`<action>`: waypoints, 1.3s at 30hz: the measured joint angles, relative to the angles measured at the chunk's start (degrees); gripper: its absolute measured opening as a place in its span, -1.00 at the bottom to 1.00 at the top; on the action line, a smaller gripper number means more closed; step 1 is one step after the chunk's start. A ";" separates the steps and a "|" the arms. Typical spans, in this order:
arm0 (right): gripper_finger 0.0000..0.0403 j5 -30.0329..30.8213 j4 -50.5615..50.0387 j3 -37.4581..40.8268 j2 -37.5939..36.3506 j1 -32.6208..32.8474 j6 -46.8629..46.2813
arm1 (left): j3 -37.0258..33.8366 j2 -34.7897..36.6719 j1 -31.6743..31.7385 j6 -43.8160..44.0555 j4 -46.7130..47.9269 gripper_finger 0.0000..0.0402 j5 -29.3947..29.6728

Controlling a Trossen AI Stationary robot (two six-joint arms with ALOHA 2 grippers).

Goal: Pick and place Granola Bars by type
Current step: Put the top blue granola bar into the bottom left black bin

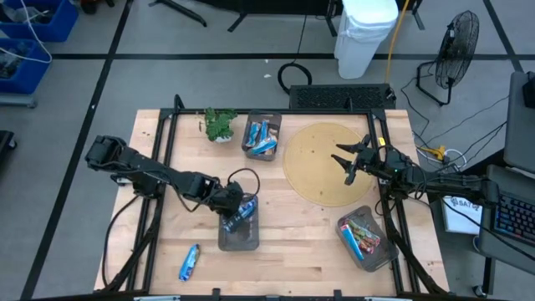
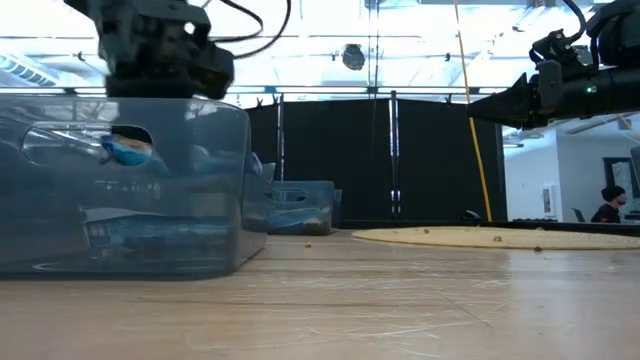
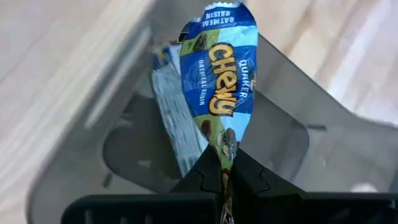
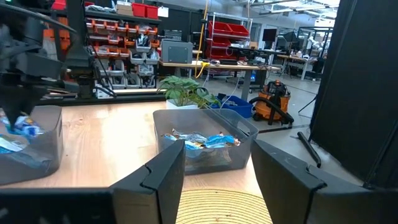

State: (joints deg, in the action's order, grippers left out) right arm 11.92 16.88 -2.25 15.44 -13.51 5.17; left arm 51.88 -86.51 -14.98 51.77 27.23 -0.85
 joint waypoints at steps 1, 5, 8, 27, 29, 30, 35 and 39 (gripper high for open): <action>-0.11 0.02 0.00 0.01 0.00 0.01 0.00 | 0.00 0.35 -1.00 0.25 0.10 -0.96 0.88; -0.11 0.02 0.00 0.01 -0.02 0.01 0.00 | 1.83 1.33 -4.50 2.29 3.31 -0.96 4.95; -0.12 0.01 -0.01 0.00 -0.01 0.01 0.00 | 4.90 1.37 -7.13 2.41 7.19 -0.96 8.88; -0.11 0.01 -0.01 0.00 -0.01 0.00 0.01 | 9.79 -0.57 -7.51 -14.01 10.19 -0.96 14.23; -0.11 0.00 0.00 0.01 0.00 0.01 0.02 | 9.78 -2.51 -6.46 -13.95 10.40 -0.96 11.56; -0.11 0.02 -0.02 -0.01 0.00 -0.01 0.02 | 9.77 -3.61 -6.06 -13.97 10.51 -0.96 10.27; -0.12 0.02 0.01 0.01 -0.02 0.00 0.01 | 9.68 -7.87 -4.43 -14.02 10.64 -0.96 5.48; -0.11 0.02 0.02 -0.01 -0.02 -0.01 0.00 | 9.68 -9.01 -3.55 -14.01 10.62 -0.93 4.35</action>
State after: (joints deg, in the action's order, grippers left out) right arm 11.94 16.91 -2.26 15.42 -13.52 5.17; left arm 61.56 -95.53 -18.54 37.76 37.84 3.50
